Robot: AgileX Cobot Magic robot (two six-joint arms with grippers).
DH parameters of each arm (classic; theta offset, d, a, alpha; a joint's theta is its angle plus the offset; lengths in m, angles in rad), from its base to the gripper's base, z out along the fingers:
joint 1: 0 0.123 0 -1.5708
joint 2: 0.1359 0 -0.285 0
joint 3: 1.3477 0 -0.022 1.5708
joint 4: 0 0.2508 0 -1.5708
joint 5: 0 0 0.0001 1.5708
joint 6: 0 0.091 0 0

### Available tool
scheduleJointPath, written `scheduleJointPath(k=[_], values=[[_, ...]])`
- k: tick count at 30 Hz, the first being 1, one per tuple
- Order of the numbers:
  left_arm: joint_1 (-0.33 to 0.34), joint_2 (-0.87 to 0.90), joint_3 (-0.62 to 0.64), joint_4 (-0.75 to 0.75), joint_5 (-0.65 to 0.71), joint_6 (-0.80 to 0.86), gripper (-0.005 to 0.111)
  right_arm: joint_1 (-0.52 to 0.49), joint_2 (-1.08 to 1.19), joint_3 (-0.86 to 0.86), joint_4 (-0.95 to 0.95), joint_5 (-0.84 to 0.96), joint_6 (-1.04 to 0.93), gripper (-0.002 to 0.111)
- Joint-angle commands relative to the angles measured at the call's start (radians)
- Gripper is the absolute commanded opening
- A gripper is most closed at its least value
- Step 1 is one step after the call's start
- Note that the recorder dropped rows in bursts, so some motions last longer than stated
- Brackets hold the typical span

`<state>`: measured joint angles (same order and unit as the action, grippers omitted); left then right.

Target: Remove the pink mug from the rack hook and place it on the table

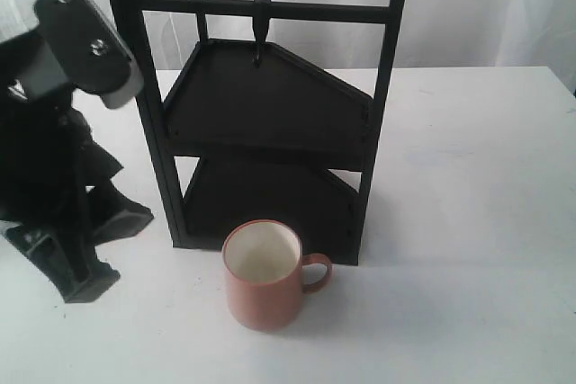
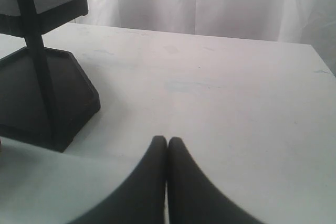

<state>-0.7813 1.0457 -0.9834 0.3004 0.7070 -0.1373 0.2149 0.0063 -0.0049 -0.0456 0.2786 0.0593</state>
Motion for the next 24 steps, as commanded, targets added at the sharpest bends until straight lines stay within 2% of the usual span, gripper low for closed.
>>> scheduleJointPath(k=[1, 5, 9, 18, 24], values=[[0.001, -0.072, 0.005, 0.025, 0.045, -0.103, 0.041, -0.006, -0.006, 0.005, -0.003, -0.003, 0.001, 0.0], [0.001, -0.13, 0.011, 0.017, 0.065, -0.136, 0.021, -0.006, -0.006, 0.005, -0.003, -0.003, 0.001, 0.0], [0.001, -0.205, 0.073, 0.015, 0.044, -0.171, 0.002, -0.006, -0.006, 0.005, -0.003, -0.003, 0.001, 0.0], [0.001, -0.453, 0.246, 0.015, -0.093, -0.251, 0.0, -0.006, -0.006, 0.005, -0.003, -0.003, 0.001, 0.0], [0.001, -0.564, 0.266, 0.015, -0.048, -0.255, 0.0, -0.006, -0.006, 0.005, -0.003, -0.003, 0.001, 0.0]])
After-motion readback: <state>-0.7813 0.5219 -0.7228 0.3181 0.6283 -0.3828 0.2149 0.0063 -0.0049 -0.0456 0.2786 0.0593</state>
